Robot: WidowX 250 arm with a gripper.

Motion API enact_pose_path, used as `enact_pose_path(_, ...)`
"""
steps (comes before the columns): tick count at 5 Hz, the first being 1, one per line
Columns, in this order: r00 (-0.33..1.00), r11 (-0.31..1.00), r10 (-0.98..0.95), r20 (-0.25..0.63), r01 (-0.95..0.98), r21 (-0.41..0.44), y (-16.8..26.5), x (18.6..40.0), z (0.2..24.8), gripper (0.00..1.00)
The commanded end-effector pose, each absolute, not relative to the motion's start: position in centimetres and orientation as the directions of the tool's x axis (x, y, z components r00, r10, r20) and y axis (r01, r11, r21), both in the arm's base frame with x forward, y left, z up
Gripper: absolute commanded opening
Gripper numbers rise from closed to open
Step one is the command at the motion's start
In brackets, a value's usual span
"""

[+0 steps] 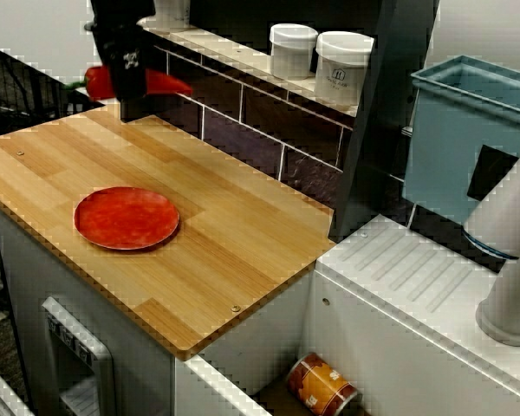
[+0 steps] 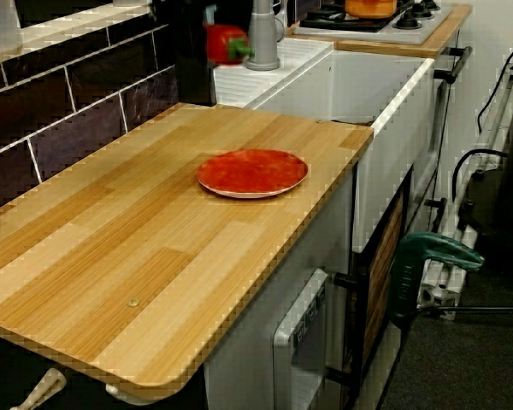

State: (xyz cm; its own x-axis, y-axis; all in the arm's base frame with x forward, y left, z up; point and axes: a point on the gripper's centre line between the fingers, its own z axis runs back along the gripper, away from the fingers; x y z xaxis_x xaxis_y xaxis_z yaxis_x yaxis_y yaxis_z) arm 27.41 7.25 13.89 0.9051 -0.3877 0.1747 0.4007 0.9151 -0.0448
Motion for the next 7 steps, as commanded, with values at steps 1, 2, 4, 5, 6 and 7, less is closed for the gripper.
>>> enact_pose_path(1,0.899,0.903,-0.43,0.088,0.426,0.056,7.6,26.9,10.0,0.0)
enact_pose_path(2,0.89,0.892,-0.451,0.07,0.447,0.064,6.9,26.7,9.1,0.0)
enact_pose_path(4,0.901,0.902,-0.43,0.055,0.426,0.068,7.0,27.0,8.4,0.0)
enact_pose_path(5,0.907,0.904,-0.42,0.027,0.417,0.092,7.0,26.6,8.1,1.0)
enact_pose_path(6,0.913,0.915,-0.399,0.09,0.39,0.102,7.8,26.5,10.8,1.0)
enact_pose_path(7,0.927,0.938,-0.346,0.145,0.345,0.034,9.9,27.0,13.5,1.0)
